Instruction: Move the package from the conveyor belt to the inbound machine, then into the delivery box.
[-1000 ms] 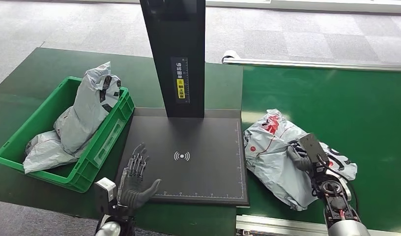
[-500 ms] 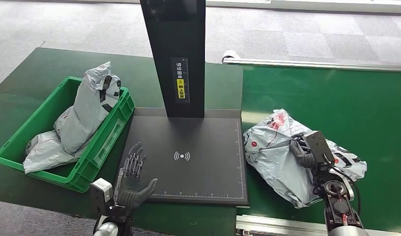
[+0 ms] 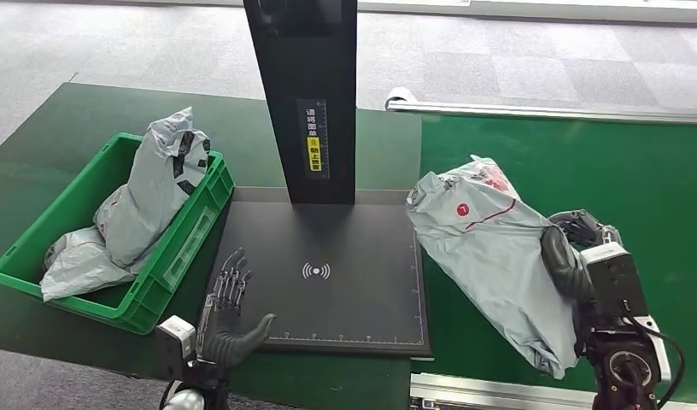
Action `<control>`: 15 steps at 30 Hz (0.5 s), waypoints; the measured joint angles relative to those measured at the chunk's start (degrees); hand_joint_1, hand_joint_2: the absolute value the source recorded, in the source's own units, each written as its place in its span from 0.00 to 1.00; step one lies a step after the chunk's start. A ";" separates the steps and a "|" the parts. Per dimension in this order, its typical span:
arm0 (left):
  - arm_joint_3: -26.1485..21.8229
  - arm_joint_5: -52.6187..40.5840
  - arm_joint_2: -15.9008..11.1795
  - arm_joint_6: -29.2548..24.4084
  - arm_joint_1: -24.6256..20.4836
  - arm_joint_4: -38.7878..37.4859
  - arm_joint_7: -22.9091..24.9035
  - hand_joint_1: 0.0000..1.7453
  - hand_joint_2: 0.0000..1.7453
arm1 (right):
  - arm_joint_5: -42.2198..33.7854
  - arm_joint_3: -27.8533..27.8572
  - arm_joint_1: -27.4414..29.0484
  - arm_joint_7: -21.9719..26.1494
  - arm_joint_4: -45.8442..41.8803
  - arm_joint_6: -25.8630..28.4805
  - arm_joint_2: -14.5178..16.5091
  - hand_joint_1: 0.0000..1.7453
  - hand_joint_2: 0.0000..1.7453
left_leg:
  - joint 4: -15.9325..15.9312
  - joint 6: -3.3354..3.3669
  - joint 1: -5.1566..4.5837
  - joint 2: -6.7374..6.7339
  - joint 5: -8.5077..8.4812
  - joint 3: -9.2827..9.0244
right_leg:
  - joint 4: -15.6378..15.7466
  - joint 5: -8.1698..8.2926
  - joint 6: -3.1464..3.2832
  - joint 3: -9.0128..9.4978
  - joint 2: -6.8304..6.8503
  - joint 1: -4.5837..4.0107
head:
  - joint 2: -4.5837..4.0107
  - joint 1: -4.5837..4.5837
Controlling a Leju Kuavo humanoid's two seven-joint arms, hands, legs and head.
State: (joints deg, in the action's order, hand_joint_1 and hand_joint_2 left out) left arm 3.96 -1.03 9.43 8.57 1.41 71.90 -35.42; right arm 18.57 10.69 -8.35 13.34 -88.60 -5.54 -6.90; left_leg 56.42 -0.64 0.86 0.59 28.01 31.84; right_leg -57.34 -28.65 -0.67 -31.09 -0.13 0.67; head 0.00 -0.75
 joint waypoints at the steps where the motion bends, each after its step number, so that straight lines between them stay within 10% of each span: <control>1: -0.19 -0.31 0.09 0.14 -0.29 0.20 -0.01 0.00 1.00 | 0.36 -0.20 0.07 -0.28 -2.10 -0.80 -0.10 1.00 1.00 | 0.00 0.00 0.00 -0.01 0.00 -0.02 | 0.00 0.00 0.00 0.02 -0.01 0.00 | 0.00 0.01; 15: -1.70 -1.85 0.38 0.54 -4.03 1.39 -0.80 0.00 1.00 | -0.80 -8.68 -11.33 -2.62 -8.00 -6.57 -4.43 1.00 1.00 | 0.01 0.02 0.00 0.01 -0.05 -0.10 | 0.00 0.04 -0.01 0.10 0.00 0.00 | 0.00 -0.01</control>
State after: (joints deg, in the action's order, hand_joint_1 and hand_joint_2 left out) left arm 2.26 -2.89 9.81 9.11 -2.62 73.29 -36.22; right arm 17.77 2.01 -19.69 10.73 -96.61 -12.11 -11.33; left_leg 56.43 -0.62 0.86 0.60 27.95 31.74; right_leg -57.34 -28.61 -0.67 -30.98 -0.13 0.67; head 0.00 -0.76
